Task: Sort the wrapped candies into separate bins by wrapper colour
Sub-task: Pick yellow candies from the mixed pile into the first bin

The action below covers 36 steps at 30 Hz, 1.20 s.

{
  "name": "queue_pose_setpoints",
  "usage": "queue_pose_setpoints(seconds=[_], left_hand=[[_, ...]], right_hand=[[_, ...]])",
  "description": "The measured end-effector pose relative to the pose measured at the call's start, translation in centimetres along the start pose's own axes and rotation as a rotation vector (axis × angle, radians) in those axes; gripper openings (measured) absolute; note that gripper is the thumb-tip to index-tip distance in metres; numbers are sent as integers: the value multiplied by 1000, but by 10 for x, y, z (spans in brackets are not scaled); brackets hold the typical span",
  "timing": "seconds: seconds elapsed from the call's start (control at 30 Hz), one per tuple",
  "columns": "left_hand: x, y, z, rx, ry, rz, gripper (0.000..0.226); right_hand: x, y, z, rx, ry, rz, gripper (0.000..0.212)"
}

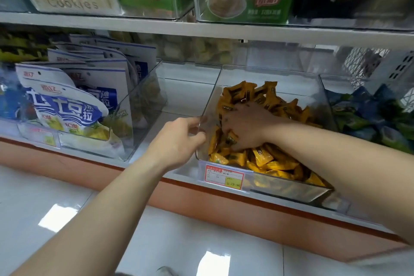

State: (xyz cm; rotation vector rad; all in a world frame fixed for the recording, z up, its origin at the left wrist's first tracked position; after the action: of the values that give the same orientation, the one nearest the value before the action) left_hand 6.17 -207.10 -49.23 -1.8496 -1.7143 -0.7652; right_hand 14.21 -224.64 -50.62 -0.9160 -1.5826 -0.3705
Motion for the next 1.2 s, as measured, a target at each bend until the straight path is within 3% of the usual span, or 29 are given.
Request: queue_pose_setpoints(seconds=[0.07,0.2,0.3,0.37,0.47,0.53,0.6,0.73,0.87,1.07,1.2], left_hand=[[0,-1,0,1,-9,1,40],[1,-2,0,-1,-40,18,39],[1,-2,-2,-10,-45,18,33],[1,-1,-4,-4,-47,9,25],[1,-2,-7,18,-45,-5,26],[1,-2,-6,36,-38,-13,27],[1,-2,-6,52,-29,-18,30],[1,-2,-6,63,-26,-13,30],[1,-2,-5,61,-36,-3,33],[1,-4,-5,57,-75,17,42],[0,-1,-2,47,-97,8,32]], right_hand=[[7,1,-9,-47,-23,-106,45],[20,-15,-24,-149,54,-161,49],[27,-25,-11,-131,521,-319,42],[22,-25,10,-28,747,-177,37],[0,-18,24,87,359,135,64],[-8,-14,9,-17,114,121,83],[-10,-11,-11,-155,46,86,92],[-8,-9,-34,-338,66,57,101],[-7,0,-37,-481,153,211,135],[1,4,-49,-490,218,331,142],[-7,7,-54,-504,344,411,147]])
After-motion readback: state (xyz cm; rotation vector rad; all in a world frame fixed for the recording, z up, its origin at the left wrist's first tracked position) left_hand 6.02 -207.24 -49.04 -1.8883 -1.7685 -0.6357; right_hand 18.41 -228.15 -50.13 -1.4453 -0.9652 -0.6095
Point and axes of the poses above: each hand's wrist, its own y-axis towards the middle knuckle, its own x-axis out of the back of the hand, z = x × y, the point moved 3 cm from there along y, towards the middle knuckle, and after that the axes turned 4 degrees about -y, right-handed, at the moved point
